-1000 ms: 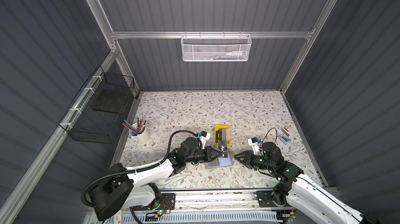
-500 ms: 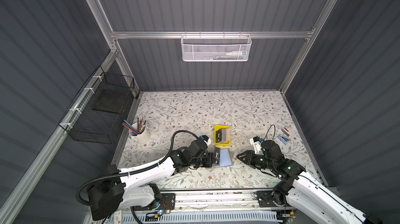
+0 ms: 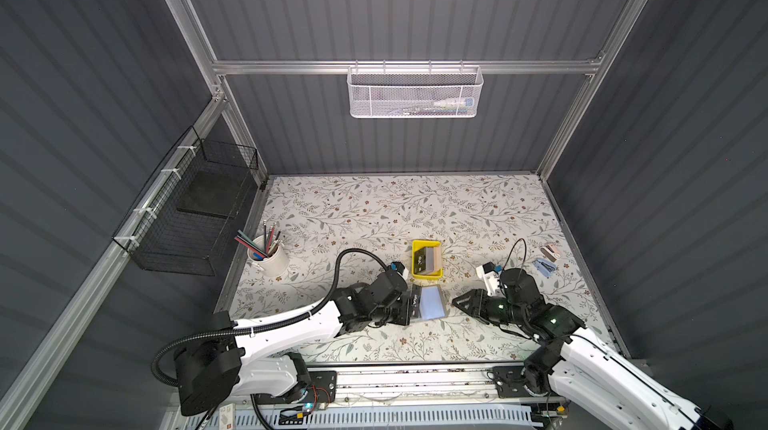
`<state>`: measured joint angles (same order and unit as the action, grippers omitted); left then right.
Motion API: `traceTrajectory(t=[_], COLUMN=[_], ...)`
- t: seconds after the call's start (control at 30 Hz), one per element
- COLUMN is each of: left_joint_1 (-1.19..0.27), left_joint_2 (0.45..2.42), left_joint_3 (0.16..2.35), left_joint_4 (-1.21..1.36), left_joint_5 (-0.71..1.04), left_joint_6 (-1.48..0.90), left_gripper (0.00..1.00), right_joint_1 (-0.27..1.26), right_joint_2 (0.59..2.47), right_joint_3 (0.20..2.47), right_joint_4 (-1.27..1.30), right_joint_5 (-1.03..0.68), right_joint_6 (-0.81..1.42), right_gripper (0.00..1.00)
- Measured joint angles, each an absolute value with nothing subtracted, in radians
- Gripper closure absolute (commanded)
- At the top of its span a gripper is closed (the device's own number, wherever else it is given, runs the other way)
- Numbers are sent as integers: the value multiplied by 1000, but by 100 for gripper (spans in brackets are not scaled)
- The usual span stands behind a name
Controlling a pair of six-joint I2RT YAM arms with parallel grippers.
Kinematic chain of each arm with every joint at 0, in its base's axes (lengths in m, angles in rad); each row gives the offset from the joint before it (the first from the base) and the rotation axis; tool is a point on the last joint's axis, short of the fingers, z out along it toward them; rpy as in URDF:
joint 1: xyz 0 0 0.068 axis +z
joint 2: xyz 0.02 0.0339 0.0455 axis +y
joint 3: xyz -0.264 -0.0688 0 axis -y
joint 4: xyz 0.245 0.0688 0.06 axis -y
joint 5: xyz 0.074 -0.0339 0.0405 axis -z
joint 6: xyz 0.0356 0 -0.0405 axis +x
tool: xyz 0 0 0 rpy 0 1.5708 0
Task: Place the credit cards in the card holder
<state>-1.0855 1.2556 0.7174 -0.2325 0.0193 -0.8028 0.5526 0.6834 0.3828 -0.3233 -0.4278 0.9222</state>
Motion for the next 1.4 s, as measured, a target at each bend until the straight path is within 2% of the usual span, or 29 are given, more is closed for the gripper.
traceTrajectory(t=[0.7,1.03,1.4], left_joint_1=[-1106,-1103,-997], left_joint_2=[1274,1239,1221], left_joint_3=[725,606,435], left_joint_4=[-259,-45,237], left_joint_5=[-67,12,165], left_joint_6=[-834,-956,-1144], left_gripper=[98,96,96], right_joint_1=[551,552,568], right_joint_2=[708,717,752], right_joint_3=[379,379,379], right_joint_4=[-301,-341,-337], right_joint_5=[-456,-421,-412], right_joint_6=[912,884,877], right_gripper=[63,63,63])
